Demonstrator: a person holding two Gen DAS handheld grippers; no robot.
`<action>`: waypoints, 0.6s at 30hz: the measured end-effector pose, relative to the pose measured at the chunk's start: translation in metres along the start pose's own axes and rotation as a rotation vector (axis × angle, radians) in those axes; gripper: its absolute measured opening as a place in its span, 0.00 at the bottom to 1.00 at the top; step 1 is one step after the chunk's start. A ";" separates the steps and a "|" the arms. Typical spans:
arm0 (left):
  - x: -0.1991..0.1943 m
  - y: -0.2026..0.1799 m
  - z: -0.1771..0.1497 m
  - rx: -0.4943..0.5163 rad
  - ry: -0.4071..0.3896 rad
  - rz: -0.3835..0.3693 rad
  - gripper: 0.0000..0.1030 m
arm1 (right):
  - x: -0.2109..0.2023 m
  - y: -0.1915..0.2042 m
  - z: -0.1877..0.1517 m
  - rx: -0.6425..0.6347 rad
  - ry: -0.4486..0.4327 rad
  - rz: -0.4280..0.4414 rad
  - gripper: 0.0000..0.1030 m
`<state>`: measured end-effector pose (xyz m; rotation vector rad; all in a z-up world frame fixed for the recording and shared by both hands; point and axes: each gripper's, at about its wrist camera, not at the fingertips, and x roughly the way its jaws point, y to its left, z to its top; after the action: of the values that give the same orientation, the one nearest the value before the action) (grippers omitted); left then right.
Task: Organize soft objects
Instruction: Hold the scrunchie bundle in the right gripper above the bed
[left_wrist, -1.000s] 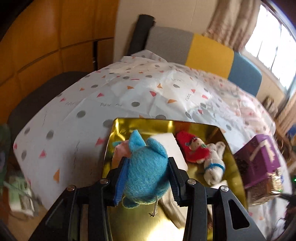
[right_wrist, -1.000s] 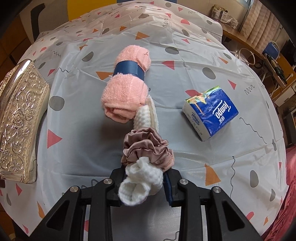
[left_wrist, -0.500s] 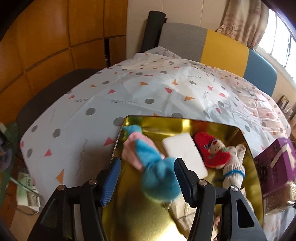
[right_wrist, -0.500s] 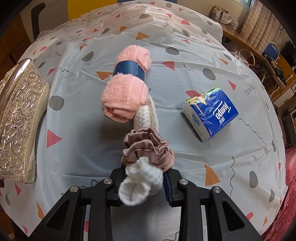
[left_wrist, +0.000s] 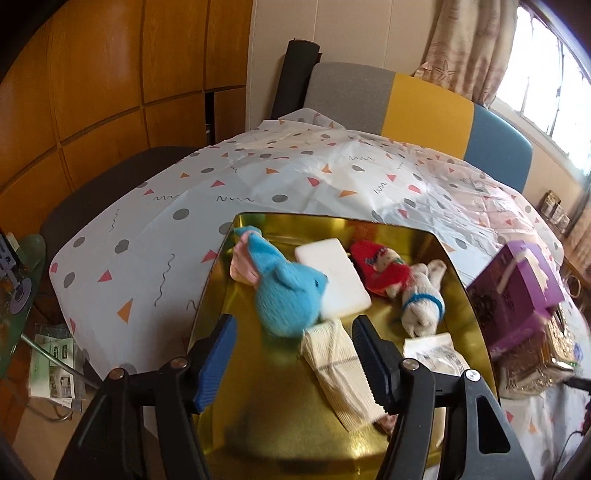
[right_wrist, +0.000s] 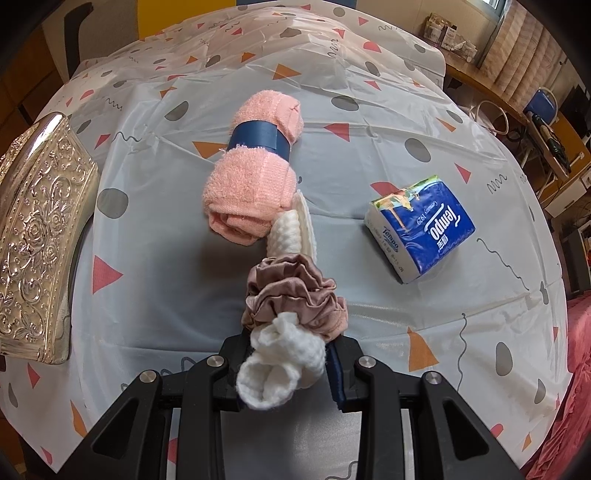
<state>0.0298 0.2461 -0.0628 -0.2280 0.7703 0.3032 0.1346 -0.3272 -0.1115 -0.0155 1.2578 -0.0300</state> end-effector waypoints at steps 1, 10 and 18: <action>-0.002 -0.001 -0.002 0.003 -0.003 -0.002 0.64 | 0.000 0.000 0.000 -0.003 -0.001 -0.002 0.31; -0.016 -0.013 -0.018 0.039 -0.004 0.002 0.66 | -0.003 0.003 0.000 -0.023 -0.005 -0.015 0.31; -0.023 -0.029 -0.023 0.080 0.001 -0.015 0.67 | -0.003 0.003 0.000 -0.008 0.002 -0.015 0.34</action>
<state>0.0093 0.2076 -0.0600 -0.1584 0.7799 0.2574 0.1336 -0.3243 -0.1085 -0.0322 1.2594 -0.0383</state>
